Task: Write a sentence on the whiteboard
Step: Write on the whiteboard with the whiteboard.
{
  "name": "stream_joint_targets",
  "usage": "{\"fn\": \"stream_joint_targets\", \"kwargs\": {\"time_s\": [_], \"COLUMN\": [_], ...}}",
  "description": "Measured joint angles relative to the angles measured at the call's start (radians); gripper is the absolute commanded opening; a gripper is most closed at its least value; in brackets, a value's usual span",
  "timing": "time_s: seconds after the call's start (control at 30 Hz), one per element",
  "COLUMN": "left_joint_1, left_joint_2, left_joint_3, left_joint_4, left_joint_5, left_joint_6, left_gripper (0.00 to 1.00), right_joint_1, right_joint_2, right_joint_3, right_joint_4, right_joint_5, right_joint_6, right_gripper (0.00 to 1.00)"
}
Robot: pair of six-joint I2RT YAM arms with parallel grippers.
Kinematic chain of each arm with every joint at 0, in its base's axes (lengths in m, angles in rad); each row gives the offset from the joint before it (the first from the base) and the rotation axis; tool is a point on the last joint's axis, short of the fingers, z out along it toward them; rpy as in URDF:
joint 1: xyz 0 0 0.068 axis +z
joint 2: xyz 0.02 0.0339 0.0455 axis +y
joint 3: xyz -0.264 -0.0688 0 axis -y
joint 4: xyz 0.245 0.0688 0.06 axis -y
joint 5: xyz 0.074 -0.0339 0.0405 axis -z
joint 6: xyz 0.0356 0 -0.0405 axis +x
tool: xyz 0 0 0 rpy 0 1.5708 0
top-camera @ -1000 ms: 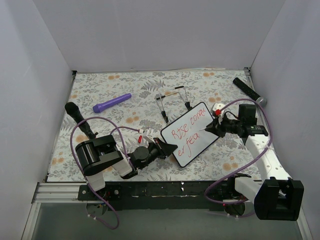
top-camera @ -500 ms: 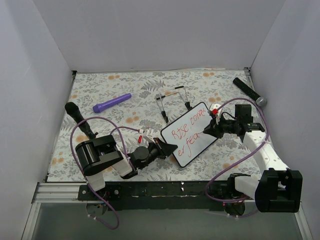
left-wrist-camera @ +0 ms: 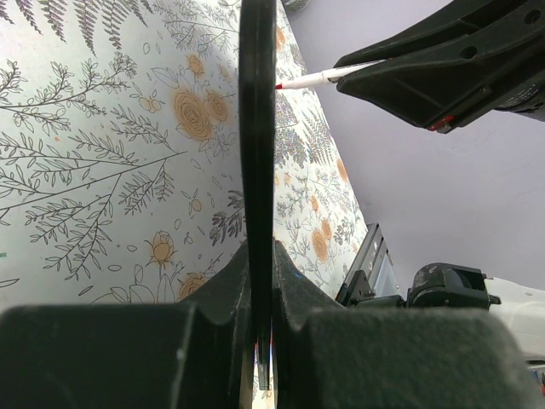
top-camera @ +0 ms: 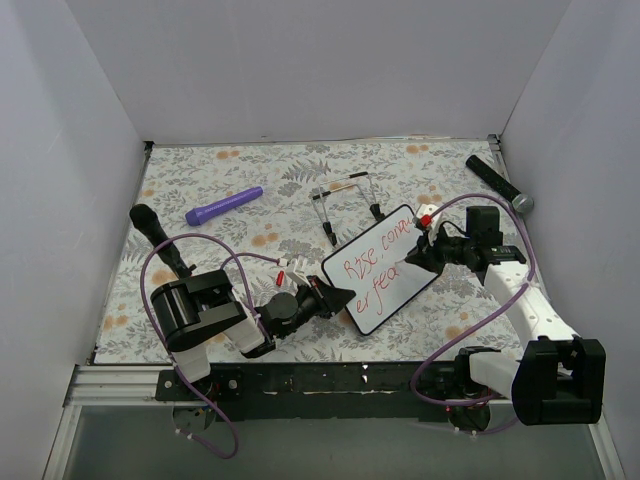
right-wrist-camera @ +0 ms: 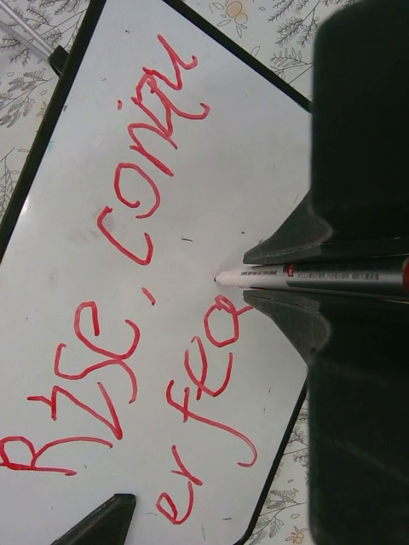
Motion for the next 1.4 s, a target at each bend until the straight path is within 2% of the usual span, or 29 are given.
{"fn": "stream_joint_targets", "kwargs": {"time_s": [1.4], "left_joint_1": [0.000], "left_joint_2": [0.000], "left_joint_3": [-0.006], "left_joint_4": [-0.001], "left_joint_5": [0.000], "left_joint_6": [-0.003], "left_gripper": [0.00], "right_joint_1": [0.002], "right_joint_2": [0.014], "right_joint_3": [0.000], "right_joint_4": [-0.123], "right_joint_5": [0.012], "right_joint_6": [-0.095], "right_gripper": [0.01]}}
